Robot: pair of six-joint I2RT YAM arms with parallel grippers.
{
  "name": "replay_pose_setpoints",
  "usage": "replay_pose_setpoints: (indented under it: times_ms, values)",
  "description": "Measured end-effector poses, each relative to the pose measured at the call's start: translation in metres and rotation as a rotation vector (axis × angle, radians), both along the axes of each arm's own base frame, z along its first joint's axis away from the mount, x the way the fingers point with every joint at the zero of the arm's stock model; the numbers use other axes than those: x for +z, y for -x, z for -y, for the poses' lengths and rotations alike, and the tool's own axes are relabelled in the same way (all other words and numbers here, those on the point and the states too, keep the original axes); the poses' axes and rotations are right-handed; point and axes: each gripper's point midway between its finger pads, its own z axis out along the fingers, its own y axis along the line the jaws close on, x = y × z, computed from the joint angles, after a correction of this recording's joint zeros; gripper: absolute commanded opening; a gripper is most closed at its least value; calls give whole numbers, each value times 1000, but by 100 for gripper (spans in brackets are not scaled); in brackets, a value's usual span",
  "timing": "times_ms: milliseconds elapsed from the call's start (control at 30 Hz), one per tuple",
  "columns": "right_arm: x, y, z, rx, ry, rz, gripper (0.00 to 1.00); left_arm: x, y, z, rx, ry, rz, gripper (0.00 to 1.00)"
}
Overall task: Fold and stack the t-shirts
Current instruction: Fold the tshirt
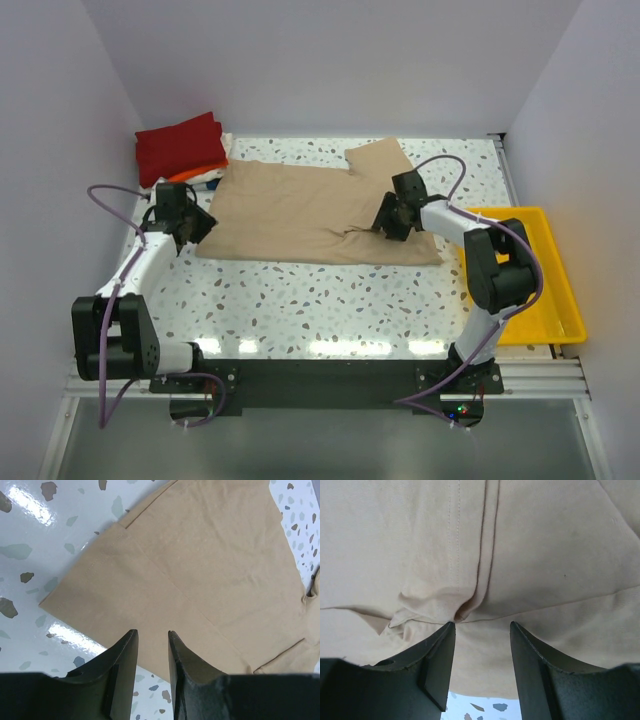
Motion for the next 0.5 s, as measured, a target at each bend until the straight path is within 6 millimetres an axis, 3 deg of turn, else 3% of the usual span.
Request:
replay_pose_setpoints:
  times_ms: [500]
  values:
    - [1,-3,-9,-50,-68,25,48,0,0,3,-15,7,0,35]
